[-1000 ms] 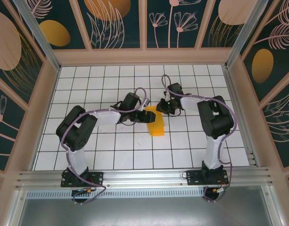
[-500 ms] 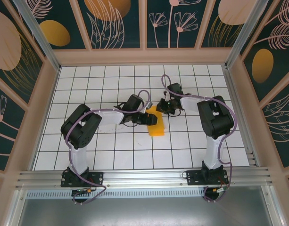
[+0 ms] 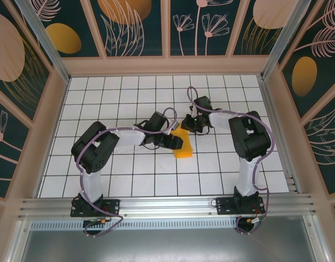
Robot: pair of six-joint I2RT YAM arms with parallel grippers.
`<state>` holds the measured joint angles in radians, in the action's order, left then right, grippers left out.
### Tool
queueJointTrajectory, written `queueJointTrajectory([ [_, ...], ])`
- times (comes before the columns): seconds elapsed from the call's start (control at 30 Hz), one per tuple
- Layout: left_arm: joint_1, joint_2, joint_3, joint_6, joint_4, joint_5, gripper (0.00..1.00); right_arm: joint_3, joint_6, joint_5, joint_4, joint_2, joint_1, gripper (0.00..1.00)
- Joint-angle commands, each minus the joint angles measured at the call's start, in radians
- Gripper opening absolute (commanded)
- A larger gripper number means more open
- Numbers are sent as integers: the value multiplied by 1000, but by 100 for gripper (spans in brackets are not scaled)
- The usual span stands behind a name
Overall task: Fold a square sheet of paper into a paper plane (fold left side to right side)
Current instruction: First fold the square sheet of paper in half at the center of the table.
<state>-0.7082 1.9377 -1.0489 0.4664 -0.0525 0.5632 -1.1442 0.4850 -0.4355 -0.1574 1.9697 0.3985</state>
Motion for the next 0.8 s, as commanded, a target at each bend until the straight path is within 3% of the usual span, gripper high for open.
queueJointTrajectory([
  [0.0,-22,-20,35,-45,94,-2,57,40,10,66,-118,23,12,16],
  [0.77,-110,-67,102,-68,99,16,59,53,15,60,-107,23,15,16],
])
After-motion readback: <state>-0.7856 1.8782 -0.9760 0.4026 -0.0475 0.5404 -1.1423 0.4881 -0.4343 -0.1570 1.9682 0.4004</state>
